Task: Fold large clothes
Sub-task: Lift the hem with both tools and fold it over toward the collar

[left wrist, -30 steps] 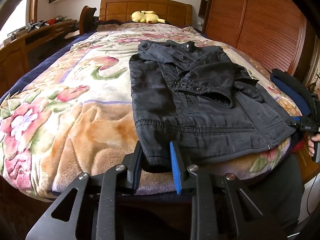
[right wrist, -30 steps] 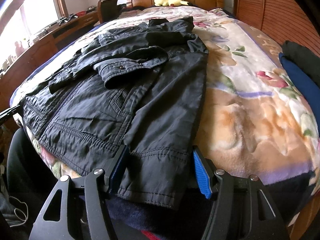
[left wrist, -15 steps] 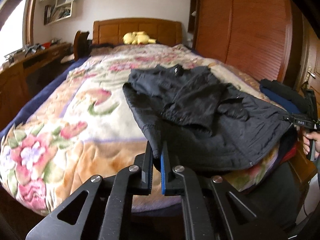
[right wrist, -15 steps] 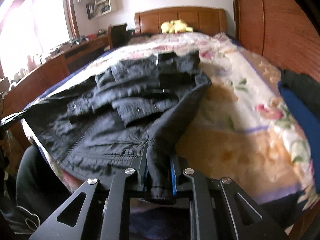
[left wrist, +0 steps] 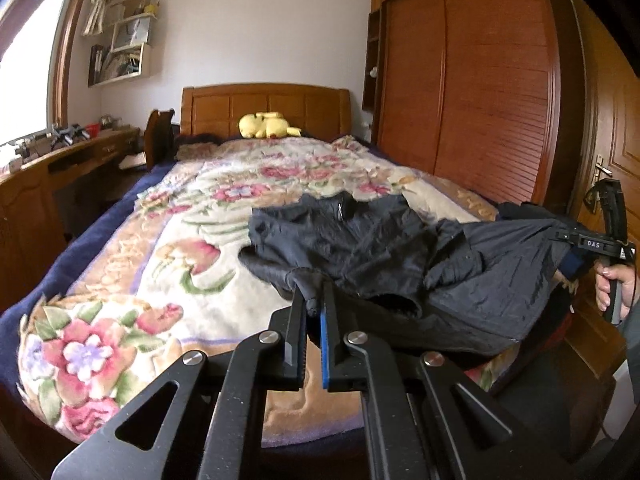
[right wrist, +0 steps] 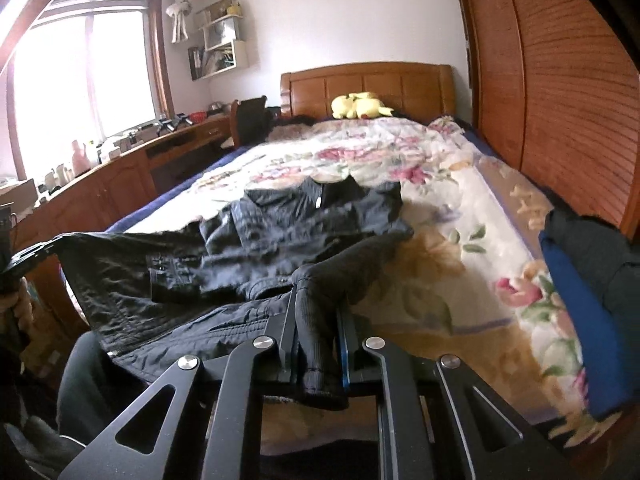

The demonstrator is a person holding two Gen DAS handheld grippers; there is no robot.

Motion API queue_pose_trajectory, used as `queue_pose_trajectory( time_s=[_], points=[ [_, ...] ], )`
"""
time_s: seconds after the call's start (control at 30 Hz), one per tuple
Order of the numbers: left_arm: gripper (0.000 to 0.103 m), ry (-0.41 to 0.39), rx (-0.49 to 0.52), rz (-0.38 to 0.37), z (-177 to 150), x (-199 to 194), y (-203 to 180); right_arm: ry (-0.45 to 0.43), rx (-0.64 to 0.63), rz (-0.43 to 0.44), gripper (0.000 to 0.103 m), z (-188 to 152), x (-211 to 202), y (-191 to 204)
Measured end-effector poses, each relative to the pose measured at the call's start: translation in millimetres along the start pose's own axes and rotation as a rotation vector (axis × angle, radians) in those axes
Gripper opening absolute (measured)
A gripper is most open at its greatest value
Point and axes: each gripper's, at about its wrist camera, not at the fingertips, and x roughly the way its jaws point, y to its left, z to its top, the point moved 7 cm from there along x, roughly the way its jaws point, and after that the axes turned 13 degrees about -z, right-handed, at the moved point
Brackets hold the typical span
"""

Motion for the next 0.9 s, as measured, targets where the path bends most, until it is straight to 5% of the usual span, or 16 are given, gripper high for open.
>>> queue_pose_trajectory(
  time_s=[0.47,0.9],
  points=[
    [0.006,-0.139,0.051,0.005,35.8,-64.3,-13.0,-0.109,-0.053,0.009,0.013,23.9,-76.8,-0.8],
    [0.006,-0.216,0.105,0.013,51.1,-101.5,-30.5,-0.183,-0.069,0.018,0.013,10.8,-111.9,-10.3]
  ],
)
